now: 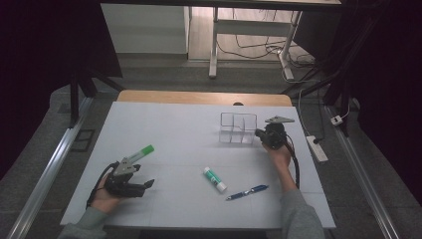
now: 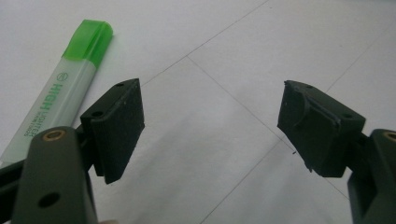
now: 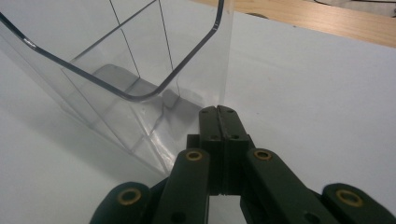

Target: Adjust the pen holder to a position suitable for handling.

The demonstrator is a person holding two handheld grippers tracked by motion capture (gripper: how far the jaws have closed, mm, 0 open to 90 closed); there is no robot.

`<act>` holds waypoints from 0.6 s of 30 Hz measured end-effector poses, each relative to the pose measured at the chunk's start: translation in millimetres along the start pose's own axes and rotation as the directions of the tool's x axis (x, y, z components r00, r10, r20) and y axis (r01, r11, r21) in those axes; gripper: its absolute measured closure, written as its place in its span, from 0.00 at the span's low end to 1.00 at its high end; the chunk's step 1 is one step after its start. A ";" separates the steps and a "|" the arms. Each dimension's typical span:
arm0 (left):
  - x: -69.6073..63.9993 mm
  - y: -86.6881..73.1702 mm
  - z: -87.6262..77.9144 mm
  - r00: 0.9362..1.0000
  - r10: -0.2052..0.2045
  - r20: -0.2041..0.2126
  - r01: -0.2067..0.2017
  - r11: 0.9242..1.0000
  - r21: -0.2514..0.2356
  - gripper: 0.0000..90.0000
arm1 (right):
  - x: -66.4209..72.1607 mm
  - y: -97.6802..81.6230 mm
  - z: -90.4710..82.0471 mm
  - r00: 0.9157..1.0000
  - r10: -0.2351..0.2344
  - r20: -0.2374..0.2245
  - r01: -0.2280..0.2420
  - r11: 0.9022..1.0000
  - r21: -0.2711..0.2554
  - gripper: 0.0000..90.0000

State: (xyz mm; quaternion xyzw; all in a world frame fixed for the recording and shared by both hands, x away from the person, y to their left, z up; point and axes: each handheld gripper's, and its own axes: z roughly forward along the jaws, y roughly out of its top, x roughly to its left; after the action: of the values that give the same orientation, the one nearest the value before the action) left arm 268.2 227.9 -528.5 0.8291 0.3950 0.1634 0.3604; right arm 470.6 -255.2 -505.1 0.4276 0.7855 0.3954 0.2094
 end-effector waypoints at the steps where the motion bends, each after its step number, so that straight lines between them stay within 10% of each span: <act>1: -0.1 0.0 0.2 1.000 0.000 0.000 0.000 1.000 0.000 0.25 | 0.9 0.4 0.9 1.000 -0.001 -0.003 0.001 1.000 -0.001 0.99; 18: 0.7 -0.4 0.5 1.000 0.000 -0.002 0.000 1.000 0.004 0.25 | 18.3 5.2 17.4 0.999 -0.010 -0.043 0.011 1.000 0.009 0.99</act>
State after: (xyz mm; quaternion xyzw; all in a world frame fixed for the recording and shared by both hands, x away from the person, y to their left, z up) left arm 268.7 228.5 -529.1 0.8297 0.3957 0.1633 0.3583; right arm 474.9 -230.5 -511.2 0.4158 0.7939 0.3998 0.1923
